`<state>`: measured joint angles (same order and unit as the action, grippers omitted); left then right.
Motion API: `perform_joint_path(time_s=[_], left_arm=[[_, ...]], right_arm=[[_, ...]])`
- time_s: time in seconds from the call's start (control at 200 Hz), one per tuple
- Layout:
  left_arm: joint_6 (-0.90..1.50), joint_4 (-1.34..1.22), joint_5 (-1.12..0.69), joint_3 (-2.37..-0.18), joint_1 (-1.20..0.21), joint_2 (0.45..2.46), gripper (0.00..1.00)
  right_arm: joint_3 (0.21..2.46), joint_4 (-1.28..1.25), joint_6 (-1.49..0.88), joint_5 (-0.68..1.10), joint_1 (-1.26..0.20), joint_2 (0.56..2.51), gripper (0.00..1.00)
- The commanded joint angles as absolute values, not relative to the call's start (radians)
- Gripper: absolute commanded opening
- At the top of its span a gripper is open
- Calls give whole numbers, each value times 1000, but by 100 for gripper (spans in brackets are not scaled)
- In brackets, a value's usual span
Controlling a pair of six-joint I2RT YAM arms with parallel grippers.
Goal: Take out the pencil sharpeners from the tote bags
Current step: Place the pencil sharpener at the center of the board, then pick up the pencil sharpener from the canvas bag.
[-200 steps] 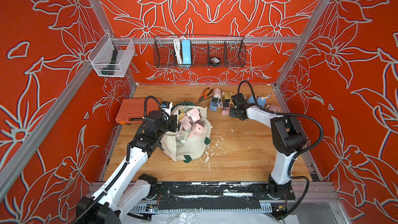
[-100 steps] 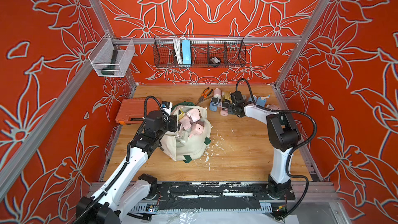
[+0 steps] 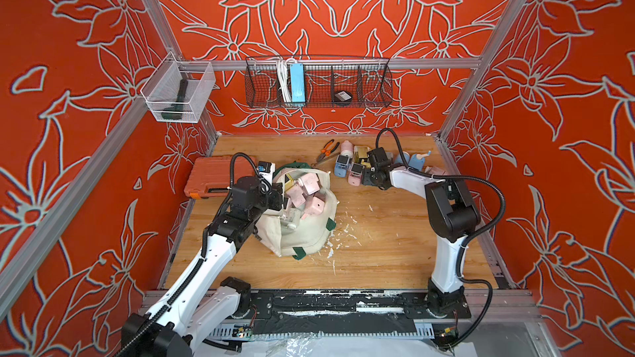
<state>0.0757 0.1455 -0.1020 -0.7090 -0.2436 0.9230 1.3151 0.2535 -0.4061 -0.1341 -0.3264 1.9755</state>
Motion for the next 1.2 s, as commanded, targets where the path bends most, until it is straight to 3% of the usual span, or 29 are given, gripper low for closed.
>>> perform_joint_path(time_s=[0.0, 0.18, 0.465, 0.841, 1.076, 1.196], left_arm=[[86, 178, -99, -693, -249, 925, 0], [86, 176, -105, -695, -249, 933, 0], [87, 176, -107, -696, -249, 938, 0], [86, 176, -100, -697, -249, 928, 0], [86, 176, -95, -696, -249, 914, 0], [87, 177, -98, -697, -249, 911, 0]], right_arm=[[1288, 286, -425, -140, -324, 1886, 70], [1228, 291, -417, -176, -328, 1739, 72], [1104, 220, -428, -93, -392, 1485, 67], [1014, 114, -306, 186, -717, 1274, 61], [969, -50, -180, 353, -887, 1306, 60], [1021, -36, -102, 438, -939, 1401, 65]])
